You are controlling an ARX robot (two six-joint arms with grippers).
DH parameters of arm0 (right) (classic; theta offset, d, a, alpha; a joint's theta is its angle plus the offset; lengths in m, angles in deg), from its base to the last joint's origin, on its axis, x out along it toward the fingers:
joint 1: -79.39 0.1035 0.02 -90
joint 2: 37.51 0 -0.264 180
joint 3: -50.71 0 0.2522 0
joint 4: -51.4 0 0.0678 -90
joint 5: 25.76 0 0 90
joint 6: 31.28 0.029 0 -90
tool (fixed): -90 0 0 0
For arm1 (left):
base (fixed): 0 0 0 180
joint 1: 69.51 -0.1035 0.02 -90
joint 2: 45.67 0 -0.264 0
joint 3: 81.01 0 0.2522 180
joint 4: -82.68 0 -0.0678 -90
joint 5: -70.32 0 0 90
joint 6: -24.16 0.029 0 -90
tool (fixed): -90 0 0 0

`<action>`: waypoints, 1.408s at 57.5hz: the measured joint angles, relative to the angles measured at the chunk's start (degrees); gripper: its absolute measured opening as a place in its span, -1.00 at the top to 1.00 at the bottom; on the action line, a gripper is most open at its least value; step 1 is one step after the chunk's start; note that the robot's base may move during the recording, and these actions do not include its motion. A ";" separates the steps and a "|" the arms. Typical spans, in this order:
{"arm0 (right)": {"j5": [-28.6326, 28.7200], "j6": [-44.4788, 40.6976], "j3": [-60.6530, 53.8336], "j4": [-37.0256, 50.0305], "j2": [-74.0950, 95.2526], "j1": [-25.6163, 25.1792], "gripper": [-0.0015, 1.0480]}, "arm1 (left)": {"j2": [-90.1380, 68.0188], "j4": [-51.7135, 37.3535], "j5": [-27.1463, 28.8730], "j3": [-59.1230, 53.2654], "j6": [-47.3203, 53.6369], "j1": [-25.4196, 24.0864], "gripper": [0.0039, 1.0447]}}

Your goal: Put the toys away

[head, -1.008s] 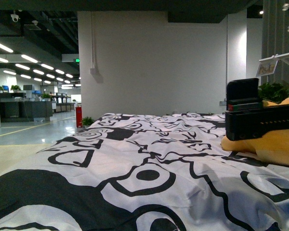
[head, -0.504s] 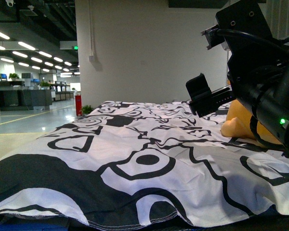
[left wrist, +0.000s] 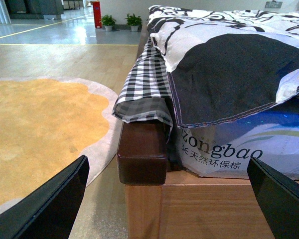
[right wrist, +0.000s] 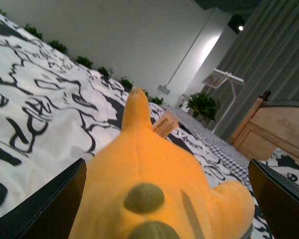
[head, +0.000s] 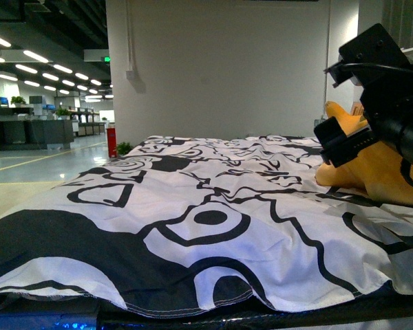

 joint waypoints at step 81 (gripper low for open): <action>29.29 29.16 -2.60 -28.30 -21.38 -5.46 0.86 | 0.00 0.00 0.02 0.00 0.00 0.00 -0.88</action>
